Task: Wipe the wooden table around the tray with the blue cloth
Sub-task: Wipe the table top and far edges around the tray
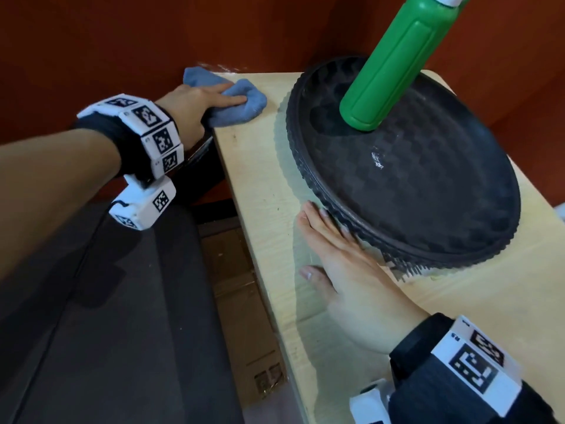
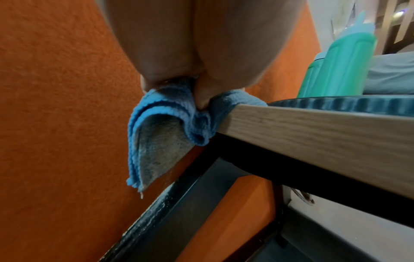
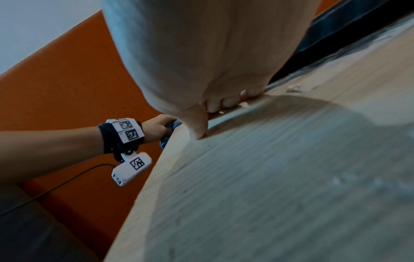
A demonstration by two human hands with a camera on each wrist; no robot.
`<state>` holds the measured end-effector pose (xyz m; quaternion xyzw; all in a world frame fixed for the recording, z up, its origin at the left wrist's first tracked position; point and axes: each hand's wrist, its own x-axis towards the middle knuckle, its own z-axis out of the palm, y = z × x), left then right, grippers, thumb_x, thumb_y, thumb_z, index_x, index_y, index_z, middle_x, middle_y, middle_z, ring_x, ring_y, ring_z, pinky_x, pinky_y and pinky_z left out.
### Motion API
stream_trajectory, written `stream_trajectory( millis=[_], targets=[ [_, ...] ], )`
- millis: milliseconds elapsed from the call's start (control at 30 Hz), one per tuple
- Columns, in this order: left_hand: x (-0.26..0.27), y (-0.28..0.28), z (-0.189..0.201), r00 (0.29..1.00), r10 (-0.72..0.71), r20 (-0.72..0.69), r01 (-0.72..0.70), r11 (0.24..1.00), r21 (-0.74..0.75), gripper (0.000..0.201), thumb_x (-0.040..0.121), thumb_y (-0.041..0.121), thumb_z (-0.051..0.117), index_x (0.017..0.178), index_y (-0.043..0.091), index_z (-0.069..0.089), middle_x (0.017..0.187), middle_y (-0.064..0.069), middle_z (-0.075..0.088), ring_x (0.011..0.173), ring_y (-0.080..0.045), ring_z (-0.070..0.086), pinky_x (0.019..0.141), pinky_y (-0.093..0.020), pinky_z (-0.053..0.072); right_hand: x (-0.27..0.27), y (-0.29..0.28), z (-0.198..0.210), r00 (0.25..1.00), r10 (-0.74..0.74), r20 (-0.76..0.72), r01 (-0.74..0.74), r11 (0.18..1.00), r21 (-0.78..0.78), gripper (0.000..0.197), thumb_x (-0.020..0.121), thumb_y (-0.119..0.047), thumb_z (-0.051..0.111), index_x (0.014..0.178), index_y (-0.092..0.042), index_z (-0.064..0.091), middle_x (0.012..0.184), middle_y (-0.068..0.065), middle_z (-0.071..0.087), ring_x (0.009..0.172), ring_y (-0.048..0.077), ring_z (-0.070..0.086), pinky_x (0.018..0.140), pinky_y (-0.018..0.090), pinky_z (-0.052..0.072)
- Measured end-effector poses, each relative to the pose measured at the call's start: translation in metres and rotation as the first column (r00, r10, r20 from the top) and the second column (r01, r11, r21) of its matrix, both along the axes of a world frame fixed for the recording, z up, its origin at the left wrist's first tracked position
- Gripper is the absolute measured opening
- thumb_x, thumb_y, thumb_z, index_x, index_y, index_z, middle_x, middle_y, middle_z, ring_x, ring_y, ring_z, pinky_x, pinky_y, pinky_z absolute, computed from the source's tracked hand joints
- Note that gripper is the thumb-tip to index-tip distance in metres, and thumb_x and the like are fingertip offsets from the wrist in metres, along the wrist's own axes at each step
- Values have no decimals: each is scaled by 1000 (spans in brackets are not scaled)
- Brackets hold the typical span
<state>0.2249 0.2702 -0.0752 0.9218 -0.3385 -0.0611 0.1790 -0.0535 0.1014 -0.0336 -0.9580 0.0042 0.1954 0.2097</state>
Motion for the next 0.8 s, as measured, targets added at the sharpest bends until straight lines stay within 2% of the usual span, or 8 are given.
stream_trajectory(
  millis=[133, 333, 433, 533, 600, 667, 733, 800],
  targets=[
    [3, -5, 1, 1000, -6, 2, 6, 998, 57, 90, 77, -20, 43, 147, 34, 28, 159, 2, 17, 137, -37, 31, 110, -42, 32, 0, 1, 2, 1000, -4, -1, 4, 1000, 14, 67, 102, -27, 37, 151, -30, -9, 154, -22, -23, 134, -14, -26, 113, 16, -13],
    [9, -10, 14, 998, 46, -38, -43, 997, 69, 87, 79, -20, 44, 149, 28, 24, 160, -2, 12, 146, -27, 14, 113, -38, 22, 1, 0, 3, 1000, -11, -12, 12, 1000, 29, 68, 102, -27, 38, 151, -31, -9, 153, -23, -24, 134, -14, -27, 117, 21, -9],
    [5, -10, 3, 999, 34, -33, -32, 997, 70, 85, 81, -14, 47, 145, 38, 25, 158, -2, 19, 143, -32, 20, 113, -42, 24, 1, 0, 3, 1000, -7, -13, 8, 1000, 27, 68, 102, -26, 38, 151, -31, -9, 153, -24, -24, 133, -15, -27, 116, 20, -10],
    [-6, -2, -14, 1000, 1, -27, 1, 999, 49, 92, 78, -16, 44, 143, 46, 25, 157, 4, 22, 132, -37, 35, 106, -51, 37, 2, 0, 4, 1000, 7, -20, -6, 1000, 19, 68, 102, -26, 36, 150, -31, -11, 152, -24, -26, 132, -15, -29, 114, 17, -13],
    [-12, 2, -12, 999, -39, -33, 40, 999, 25, 97, 75, -20, 43, 142, 47, 25, 158, 8, 19, 132, -34, 38, 104, -46, 39, 3, 0, 5, 1000, 14, -27, -13, 1000, 17, 67, 102, -26, 36, 150, -31, -12, 152, -25, -27, 132, -16, -29, 111, 14, -15],
    [-12, 1, 1, 999, -19, -42, 21, 999, 38, 95, 75, -22, 41, 144, 42, 29, 158, 11, 16, 137, -28, 34, 103, -35, 38, 3, -1, 5, 999, 14, -36, -14, 1000, 21, 67, 102, -27, 36, 150, -32, -12, 151, -26, -27, 131, -16, -30, 108, 12, -16],
    [-6, -3, 18, 999, 6, -38, -3, 997, 83, 91, 79, -23, 39, 146, 38, 29, 158, 11, 17, 137, -24, 35, 94, -27, 38, 3, -1, 5, 999, 16, -34, -15, 1000, 20, 67, 102, -28, 36, 150, -32, -12, 151, -25, -27, 131, -16, -29, 108, 12, -16],
    [2, -8, 25, 999, 13, -49, -7, 993, 121, 88, 81, -22, 41, 148, 34, 25, 159, 8, 15, 138, -24, 32, 91, -26, 36, 3, -1, 5, 999, 9, -34, -9, 1000, 22, 67, 102, -28, 37, 150, -31, -11, 152, -25, -26, 131, -16, -29, 110, 13, -15]
  ],
)
